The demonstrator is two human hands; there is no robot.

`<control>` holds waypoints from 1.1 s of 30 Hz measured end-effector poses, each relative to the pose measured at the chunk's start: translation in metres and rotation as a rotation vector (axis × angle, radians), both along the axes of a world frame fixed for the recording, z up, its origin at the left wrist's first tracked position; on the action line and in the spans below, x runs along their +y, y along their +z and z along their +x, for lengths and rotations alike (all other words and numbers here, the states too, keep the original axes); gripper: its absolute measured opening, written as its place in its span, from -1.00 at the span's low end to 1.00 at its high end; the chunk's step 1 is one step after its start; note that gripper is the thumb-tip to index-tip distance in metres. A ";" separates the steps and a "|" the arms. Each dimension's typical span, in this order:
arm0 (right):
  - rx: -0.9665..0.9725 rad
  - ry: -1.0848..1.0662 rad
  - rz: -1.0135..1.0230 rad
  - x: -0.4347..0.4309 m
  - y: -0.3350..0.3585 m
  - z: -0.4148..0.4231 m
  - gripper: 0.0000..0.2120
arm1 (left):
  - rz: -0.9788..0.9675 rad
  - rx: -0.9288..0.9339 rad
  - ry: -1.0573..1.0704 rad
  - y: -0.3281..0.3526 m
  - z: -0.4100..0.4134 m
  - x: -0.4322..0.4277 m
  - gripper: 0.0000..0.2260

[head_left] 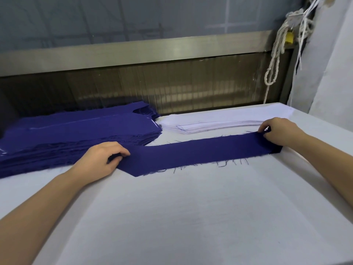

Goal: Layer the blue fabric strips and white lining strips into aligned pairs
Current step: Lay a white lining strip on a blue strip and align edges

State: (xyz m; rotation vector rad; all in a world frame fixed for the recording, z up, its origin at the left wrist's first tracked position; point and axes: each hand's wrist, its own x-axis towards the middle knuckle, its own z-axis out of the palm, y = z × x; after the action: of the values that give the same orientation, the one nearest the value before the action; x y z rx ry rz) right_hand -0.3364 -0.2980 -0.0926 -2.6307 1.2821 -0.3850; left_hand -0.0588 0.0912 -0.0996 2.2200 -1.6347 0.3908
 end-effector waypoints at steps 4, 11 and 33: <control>0.002 -0.007 -0.013 -0.003 -0.001 0.000 -0.72 | -0.024 0.033 -0.007 -0.001 -0.001 -0.001 -0.75; 0.016 -0.030 -0.033 0.002 -0.001 0.000 -0.69 | -0.019 0.029 0.004 0.000 0.000 -0.002 -0.77; 0.200 -0.155 -0.092 0.007 0.000 0.000 -0.72 | 0.078 0.098 0.042 -0.001 0.003 -0.007 -0.76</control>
State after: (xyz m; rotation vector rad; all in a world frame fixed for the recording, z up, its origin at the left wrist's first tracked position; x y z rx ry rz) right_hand -0.3362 -0.2914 -0.0925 -2.7105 1.5728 -0.2115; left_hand -0.0560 0.0844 -0.1002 2.2959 -1.5798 0.2288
